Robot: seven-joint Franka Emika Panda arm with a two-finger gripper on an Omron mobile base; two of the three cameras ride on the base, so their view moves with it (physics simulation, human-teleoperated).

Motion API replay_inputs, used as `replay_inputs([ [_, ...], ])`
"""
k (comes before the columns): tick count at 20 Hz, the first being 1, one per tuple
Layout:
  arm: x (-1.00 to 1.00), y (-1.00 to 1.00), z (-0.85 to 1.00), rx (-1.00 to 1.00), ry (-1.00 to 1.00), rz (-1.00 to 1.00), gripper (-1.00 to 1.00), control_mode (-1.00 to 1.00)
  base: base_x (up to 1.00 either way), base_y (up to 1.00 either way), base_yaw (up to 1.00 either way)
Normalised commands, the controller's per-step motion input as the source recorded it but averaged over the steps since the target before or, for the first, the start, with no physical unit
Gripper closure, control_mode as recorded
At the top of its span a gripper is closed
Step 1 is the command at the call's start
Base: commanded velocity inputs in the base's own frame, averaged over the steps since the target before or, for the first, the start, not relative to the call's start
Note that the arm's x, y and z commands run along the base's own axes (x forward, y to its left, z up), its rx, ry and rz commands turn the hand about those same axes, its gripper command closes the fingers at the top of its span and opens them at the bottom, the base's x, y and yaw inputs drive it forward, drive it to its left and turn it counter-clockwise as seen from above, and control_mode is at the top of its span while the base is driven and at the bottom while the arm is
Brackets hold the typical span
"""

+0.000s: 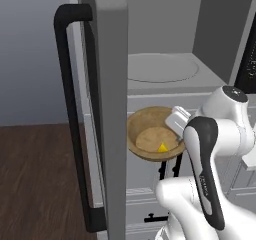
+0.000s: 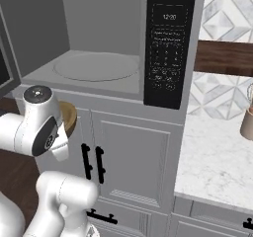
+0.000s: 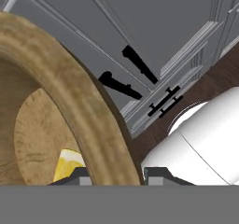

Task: Pick the lemon wedge from the sink and place it in the bowl. Then pick the bowl and place it in the microwave. Then close the microwave door and press the start button.

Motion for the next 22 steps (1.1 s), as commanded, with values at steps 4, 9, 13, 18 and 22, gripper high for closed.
replay_inputs([
  [4,0.0,0.0,0.0,0.0,0.0,0.0,1.0,1.0,0.3,0.05,0.0],
  [9,0.0,0.0,0.0,0.0,0.0,0.0,1.0,1.0,0.38,0.16,0.0],
  [13,0.0,0.0,0.0,0.0,0.0,0.0,1.0,1.0,0.28,0.1,0.0],
  [18,0.0,0.0,0.0,0.0,0.0,0.0,1.0,1.0,0.07,0.02,0.0],
  [22,0.0,0.0,0.0,0.0,0.0,0.0,1.0,1.0,0.0,0.0,0.0],
])
